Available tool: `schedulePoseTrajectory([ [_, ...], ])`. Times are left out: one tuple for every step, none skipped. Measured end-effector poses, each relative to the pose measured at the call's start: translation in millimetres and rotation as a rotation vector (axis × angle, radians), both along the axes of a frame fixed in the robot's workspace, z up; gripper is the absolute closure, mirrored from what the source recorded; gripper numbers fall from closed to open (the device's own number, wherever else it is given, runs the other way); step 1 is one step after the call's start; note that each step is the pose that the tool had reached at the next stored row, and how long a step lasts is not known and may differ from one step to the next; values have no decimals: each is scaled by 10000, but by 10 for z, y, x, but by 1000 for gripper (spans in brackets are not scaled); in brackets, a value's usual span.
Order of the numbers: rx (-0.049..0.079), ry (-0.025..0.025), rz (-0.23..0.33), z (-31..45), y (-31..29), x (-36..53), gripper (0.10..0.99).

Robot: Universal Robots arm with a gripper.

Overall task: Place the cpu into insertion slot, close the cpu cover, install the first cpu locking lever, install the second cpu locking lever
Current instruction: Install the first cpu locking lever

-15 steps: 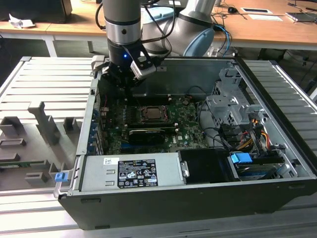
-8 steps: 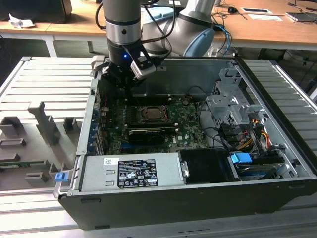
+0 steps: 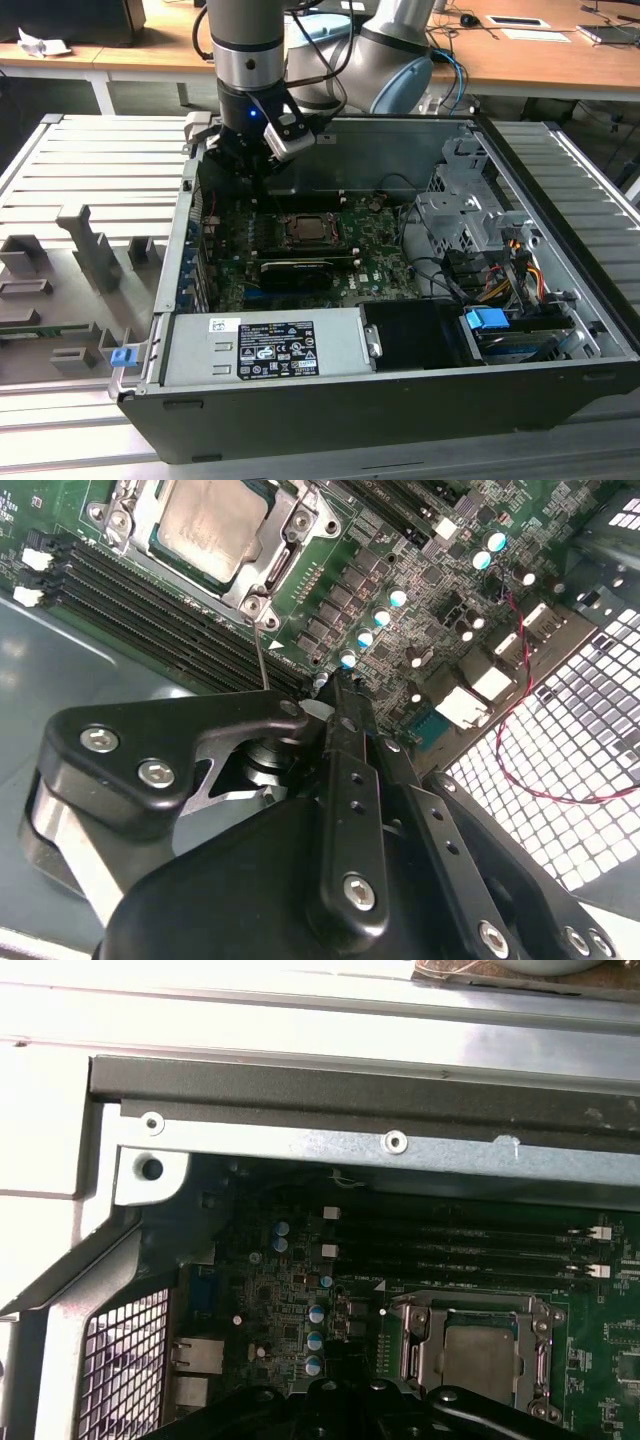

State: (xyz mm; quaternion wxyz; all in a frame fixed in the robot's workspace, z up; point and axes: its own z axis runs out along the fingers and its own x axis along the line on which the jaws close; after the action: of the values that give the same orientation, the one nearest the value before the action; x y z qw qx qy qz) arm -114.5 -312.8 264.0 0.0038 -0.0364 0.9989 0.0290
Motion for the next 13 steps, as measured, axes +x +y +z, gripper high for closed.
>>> schedulePoseTrajectory([
  [0, 0, 1, 0, 0, 0, 980],
  [0, 0, 2, 0, 0, 0, 980],
  [0, 0, 3, -1, 0, 0, 980],
  [0, -1, 4, -1, 0, 0, 980],
  [0, 0, 4, -1, 0, 0, 980],
  [0, 0, 6, -1, 0, 0, 980],
  [0, 0, 9, -1, 0, 0, 980],
  [3, -2, 14, -5, 2, 1, 980],
  [3, -3, 14, -8, 5, 1, 980],
  [1, -2, 12, -12, 13, 0, 980],
  [1, -4, 13, -20, 36, 0, 980],
  [1, -3, 12, -25, 56, 0, 980],
  [1, -4, 11, -30, 69, 0, 980],
])
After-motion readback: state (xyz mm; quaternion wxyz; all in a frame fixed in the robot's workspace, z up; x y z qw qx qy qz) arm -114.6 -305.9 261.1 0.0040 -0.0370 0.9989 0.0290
